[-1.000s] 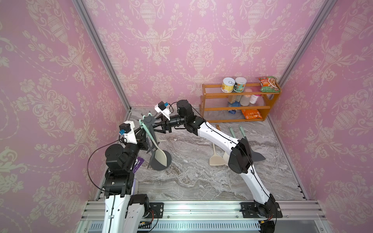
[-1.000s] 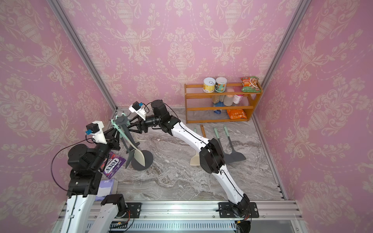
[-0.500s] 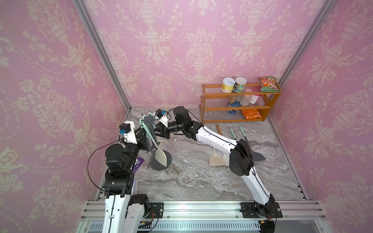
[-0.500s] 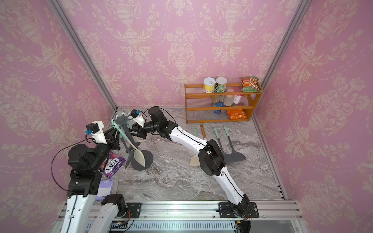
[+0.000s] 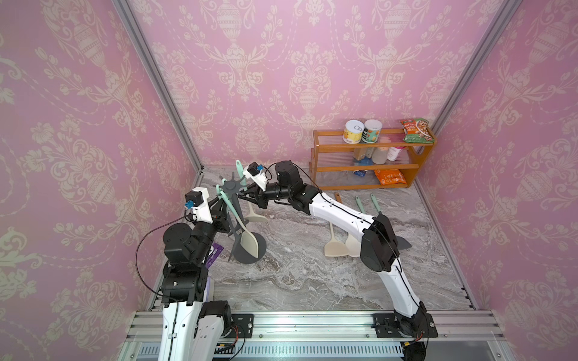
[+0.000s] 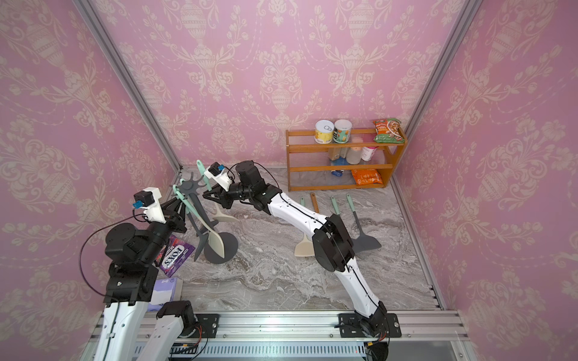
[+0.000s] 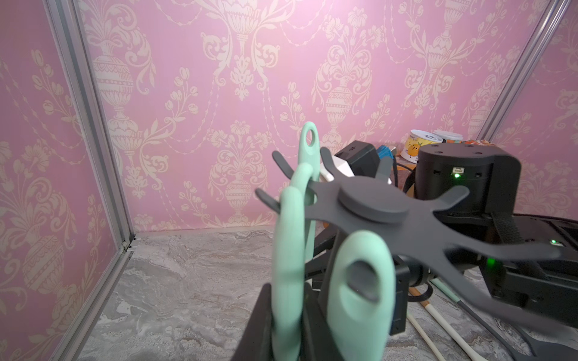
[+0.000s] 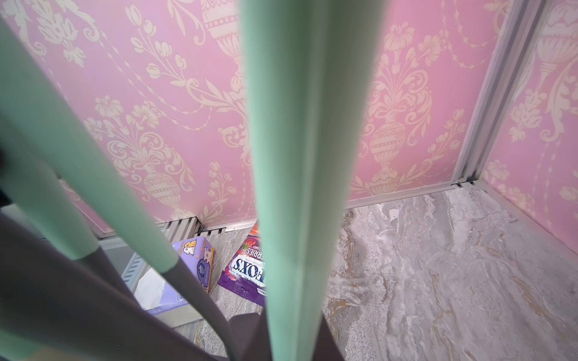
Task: Take the spatula off the kitchen utensil rack
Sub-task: Take off the spatula from the rack, then place the spatula at the center of the board.
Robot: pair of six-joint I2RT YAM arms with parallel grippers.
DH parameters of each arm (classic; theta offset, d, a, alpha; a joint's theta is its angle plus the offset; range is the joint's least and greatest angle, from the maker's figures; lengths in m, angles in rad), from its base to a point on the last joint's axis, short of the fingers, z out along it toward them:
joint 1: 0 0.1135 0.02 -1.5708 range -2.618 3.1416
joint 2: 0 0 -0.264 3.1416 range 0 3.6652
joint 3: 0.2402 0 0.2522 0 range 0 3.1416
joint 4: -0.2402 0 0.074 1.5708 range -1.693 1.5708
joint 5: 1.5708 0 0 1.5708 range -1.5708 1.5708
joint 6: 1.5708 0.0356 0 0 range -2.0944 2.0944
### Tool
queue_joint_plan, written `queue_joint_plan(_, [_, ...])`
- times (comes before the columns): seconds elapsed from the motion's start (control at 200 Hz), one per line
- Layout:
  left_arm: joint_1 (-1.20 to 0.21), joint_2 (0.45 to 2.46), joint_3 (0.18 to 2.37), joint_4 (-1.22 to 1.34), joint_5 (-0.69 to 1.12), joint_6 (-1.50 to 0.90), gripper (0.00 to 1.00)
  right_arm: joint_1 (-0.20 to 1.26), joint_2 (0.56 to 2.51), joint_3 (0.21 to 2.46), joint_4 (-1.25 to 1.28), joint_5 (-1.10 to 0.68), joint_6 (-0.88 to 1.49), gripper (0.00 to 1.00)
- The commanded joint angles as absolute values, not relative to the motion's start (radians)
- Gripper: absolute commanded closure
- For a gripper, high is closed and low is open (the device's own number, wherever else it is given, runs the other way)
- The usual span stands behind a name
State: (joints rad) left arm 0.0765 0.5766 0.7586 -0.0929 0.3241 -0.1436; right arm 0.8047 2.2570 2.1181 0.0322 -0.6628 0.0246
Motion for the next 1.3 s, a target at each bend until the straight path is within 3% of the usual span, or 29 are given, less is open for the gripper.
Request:
queue_joint_plan(0.0, [0.074,0.568,0.771,-0.123,0.332,-0.137,1.00,0.805,2.257,2.197,-0.007,-0.590,-0.015,1.00])
queue_joint_plan(0.14, [0.074,0.566,0.768,-0.118,0.331,-0.138,1.00,0.799,2.203,2.154,-0.096,-0.338,-0.038,1.00])
queue_joint_plan(0.295, [0.074,0.571,0.759,-0.106,0.331,-0.142,1.00,0.810,2.143,2.115,-0.298,0.096,-0.053,1.00])
queue_joint_plan(0.47, [0.074,0.568,0.752,-0.097,0.331,-0.150,1.00,0.813,2.135,2.179,-0.590,0.505,0.094,1.00])
queue_joint_plan(0.77, [0.074,0.550,0.752,-0.094,0.336,-0.158,1.00,0.816,2.378,2.598,-1.141,0.672,0.329,1.00])
queue_joint_plan(0.89, [0.074,0.541,0.744,-0.080,0.342,-0.170,1.00,0.823,2.397,2.591,-1.176,0.633,0.376,1.00])
queue_joint_plan(1.106, [0.074,0.546,0.739,-0.051,0.366,-0.189,1.00,0.824,2.428,2.592,-1.259,0.724,0.380,1.00])
queue_joint_plan(1.291, [0.074,0.546,0.739,-0.037,0.377,-0.202,1.00,0.842,2.413,2.454,-1.190,0.719,0.422,1.00])
